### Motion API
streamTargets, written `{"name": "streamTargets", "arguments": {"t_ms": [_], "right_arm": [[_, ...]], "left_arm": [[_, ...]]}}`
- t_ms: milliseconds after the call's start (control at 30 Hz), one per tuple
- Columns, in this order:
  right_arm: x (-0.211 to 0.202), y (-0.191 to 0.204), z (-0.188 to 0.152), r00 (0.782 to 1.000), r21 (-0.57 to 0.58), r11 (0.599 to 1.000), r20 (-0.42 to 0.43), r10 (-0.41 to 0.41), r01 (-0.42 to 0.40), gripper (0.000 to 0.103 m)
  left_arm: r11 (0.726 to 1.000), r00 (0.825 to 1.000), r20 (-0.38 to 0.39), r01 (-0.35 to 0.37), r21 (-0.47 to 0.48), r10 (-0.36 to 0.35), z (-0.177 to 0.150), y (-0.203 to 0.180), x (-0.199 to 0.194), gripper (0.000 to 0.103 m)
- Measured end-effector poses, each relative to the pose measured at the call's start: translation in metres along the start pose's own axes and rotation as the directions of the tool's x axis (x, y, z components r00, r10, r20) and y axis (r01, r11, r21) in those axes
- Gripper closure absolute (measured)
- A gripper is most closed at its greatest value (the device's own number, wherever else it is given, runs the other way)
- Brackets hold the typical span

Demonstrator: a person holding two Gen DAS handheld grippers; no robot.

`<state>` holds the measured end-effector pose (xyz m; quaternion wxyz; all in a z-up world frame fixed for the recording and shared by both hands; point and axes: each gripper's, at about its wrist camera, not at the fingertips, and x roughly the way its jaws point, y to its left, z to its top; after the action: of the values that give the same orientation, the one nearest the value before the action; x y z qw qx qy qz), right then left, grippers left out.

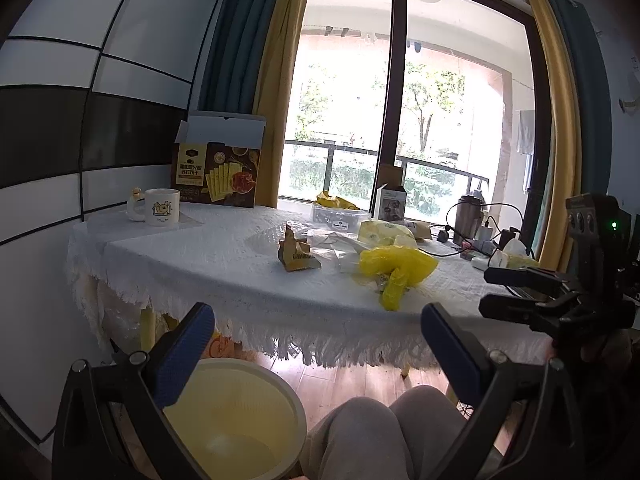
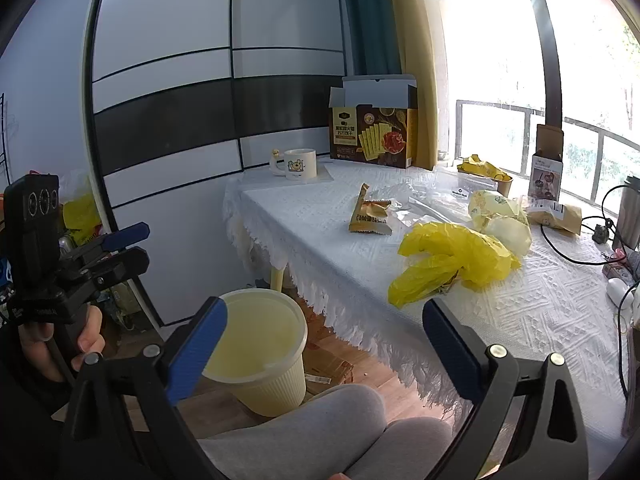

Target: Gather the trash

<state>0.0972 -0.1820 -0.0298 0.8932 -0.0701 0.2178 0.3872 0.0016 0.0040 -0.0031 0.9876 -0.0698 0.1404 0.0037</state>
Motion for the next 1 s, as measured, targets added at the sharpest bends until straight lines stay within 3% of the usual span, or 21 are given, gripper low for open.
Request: {"name": "streamTargets", "arguments": {"t_ms": [1000], "right_arm": [[-0.0027,-0.0008,0.0019,1.000,-0.004,1.000,0.010,-0.004,0.004,0.005]], "left_arm": [[1.000,1.000,-0.003,0.000,0.000,0.000,0.0067,0.0034,-0.0012,0.000]]}}
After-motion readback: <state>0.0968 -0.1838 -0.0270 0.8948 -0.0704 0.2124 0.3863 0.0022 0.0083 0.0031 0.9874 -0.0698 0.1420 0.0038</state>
